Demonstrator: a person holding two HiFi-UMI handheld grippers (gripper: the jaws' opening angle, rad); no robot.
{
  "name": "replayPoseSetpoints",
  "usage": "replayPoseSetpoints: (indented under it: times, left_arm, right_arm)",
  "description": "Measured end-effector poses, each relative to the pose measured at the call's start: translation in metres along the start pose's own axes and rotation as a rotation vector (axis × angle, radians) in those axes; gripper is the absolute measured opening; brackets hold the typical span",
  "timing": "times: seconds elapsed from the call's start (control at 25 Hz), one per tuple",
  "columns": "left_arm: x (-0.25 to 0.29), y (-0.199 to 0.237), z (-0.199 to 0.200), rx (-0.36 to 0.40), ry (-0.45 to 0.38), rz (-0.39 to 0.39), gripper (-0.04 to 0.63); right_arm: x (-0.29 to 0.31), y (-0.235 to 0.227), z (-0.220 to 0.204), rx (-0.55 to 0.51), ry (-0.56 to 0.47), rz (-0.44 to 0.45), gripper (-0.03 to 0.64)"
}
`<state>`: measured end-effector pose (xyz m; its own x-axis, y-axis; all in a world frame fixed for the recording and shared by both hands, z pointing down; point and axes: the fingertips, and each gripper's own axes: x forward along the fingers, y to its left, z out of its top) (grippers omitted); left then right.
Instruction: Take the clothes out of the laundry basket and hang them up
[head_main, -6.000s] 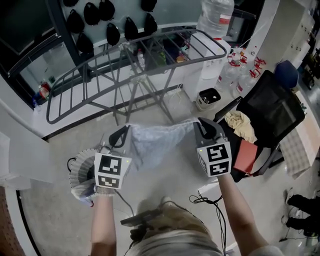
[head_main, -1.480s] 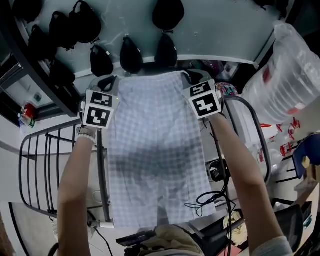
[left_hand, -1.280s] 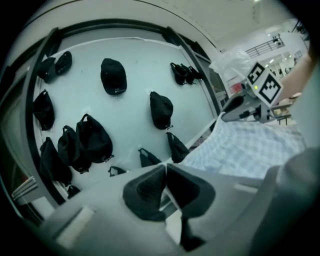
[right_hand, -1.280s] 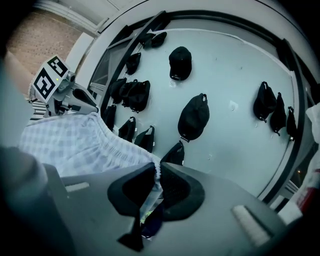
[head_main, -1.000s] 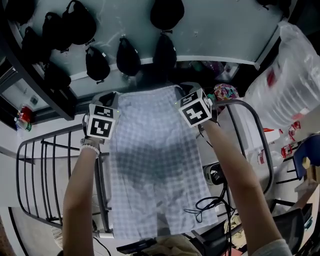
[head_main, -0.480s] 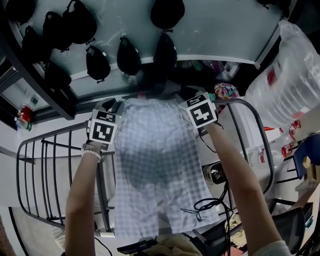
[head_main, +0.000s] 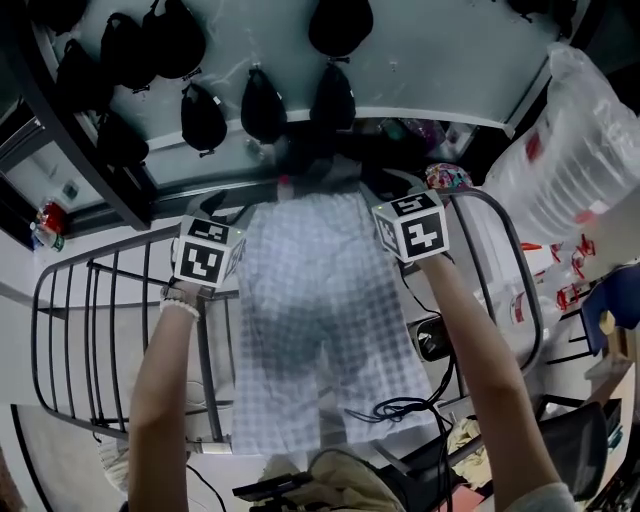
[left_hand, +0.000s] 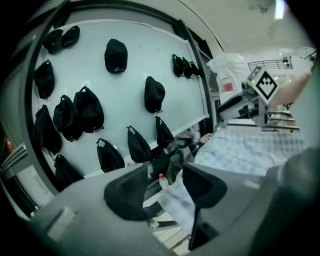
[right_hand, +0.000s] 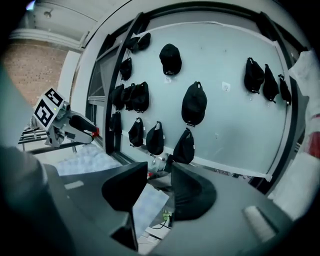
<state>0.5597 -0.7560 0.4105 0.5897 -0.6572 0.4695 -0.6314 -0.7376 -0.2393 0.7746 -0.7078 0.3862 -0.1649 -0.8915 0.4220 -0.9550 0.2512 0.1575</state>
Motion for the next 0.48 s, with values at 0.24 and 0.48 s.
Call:
replayPoseSetpoints:
  times: [0.24, 0.48]
  left_arm:
    - [-0.063, -0.007, 0.024, 0.046, -0.123, 0.035, 0.095]
    - [-0.139, -0.018, 0.029, 0.057, -0.18, 0.072, 0.094]
  right_arm:
    - [-0.045, 0.04, 0.023, 0.011, -0.101, 0.023, 0.132]
    - [-0.098, 0.094, 0.045, -0.023, -0.181, 0.029, 0.132]
